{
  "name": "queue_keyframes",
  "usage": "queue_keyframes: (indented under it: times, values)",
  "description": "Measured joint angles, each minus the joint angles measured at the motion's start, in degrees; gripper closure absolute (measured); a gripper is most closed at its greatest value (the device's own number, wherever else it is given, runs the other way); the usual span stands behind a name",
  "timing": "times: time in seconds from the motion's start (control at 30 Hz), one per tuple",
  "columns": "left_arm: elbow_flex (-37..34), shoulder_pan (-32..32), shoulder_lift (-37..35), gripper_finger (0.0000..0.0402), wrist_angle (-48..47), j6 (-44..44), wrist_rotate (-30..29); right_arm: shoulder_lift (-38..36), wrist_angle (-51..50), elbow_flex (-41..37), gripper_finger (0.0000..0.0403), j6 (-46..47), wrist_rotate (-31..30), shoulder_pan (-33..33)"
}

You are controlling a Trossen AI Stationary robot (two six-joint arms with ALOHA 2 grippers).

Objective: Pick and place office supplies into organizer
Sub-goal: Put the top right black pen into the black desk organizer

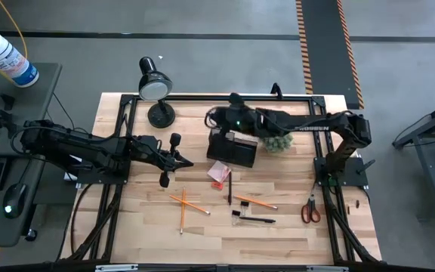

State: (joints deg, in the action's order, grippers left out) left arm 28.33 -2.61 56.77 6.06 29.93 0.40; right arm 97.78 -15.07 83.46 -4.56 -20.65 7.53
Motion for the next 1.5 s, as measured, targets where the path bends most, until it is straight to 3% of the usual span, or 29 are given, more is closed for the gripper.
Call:
queue_keyframes:
  times: [0.33, 0.57, 1.0, 1.2, 1.33, 1.5]
  values:
    - [0.01, 0.0, 0.0, 0.0399, -0.07, 0.29, 0.0, 4.8, 4.44, -0.02, 0.0387, 4.48, 10.45, 3.76]
    - [0.01, 0.0, 0.0, 0.0399, -0.23, 0.28, 0.0, 8.04, 8.92, -0.02, 0.0387, 3.95, 10.54, 3.78]
    - [0.01, -0.01, 0.0, 0.0399, -2.28, 0.26, 0.01, 8.01, 7.47, -0.16, 0.0387, 3.1, 7.52, 2.24]
    - [0.01, -0.01, 0.0, 0.0399, -3.01, -0.18, 0.02, 2.88, 16.56, -10.64, 0.0387, 3.9, 7.92, 2.85]
    - [0.01, 0.0, 0.0, 0.0399, -2.59, -0.2, 0.02, -2.34, 28.56, -20.52, 0.0387, 5.47, 11.87, 4.16]
    - [0.01, 0.01, 0.0, 0.0399, -1.08, -0.18, 0.02, -7.68, 39.76, -30.36, 0.0387, 6.04, 12.14, 4.46]
